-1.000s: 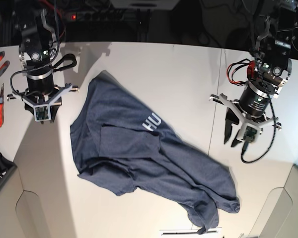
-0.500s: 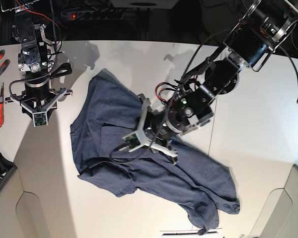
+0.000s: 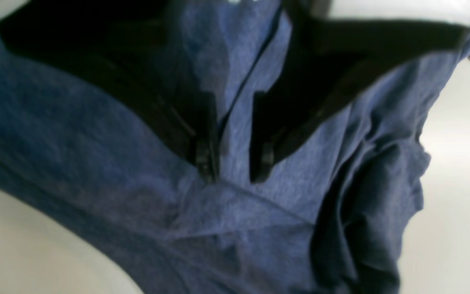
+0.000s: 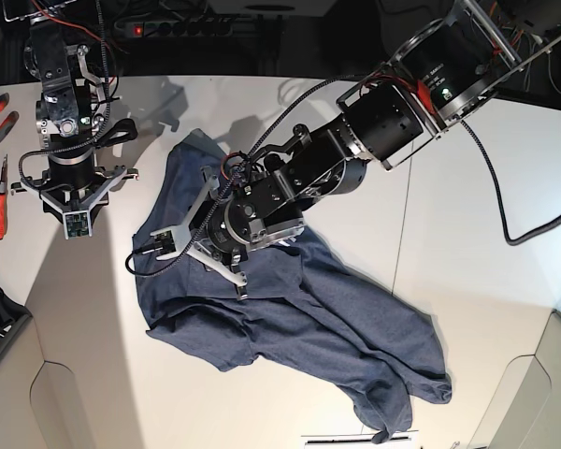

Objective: Layout the t-shirt on the table in an organized manner, then fold the t-shirt properly
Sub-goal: 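Reach the left gripper down to the shirt's middle and grasp it, then lift the grasped shirt with the left gripper and drag it away from the robot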

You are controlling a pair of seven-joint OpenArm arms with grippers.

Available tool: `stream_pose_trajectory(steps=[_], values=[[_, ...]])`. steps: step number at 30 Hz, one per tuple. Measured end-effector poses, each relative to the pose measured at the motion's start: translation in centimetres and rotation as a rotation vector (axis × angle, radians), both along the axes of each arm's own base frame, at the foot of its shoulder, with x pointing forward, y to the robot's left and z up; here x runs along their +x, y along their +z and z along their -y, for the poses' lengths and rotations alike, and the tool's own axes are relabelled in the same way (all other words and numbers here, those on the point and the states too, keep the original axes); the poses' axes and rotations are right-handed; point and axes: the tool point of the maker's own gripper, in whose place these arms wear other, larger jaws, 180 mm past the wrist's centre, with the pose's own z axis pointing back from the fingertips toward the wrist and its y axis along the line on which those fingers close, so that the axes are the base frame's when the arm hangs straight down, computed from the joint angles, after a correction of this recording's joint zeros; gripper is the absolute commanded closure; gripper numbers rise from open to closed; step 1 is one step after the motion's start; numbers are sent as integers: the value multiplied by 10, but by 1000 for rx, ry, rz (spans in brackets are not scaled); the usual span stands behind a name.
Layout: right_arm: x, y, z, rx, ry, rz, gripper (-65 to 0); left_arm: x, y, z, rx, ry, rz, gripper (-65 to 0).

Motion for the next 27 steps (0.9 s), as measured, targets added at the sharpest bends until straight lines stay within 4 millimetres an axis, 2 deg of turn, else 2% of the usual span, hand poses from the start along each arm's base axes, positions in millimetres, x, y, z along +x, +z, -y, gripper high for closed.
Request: stream_pose_trajectory(steps=[3, 8, 15, 27], values=[[0, -1, -2, 6, 1, -1, -147, 1, -7, 1, 14, 4, -15, -164], [0, -1, -2, 6, 2, -1, -147, 6, -19, -10, 17, 39, -17, -164], [0, -1, -3, 8, 2, -2, -147, 10, -21, -13, 11, 69, -6, -164], [0, -1, -3, 9, 2, -2, -147, -3, -26, -6, -32, 46, -95, -164]])
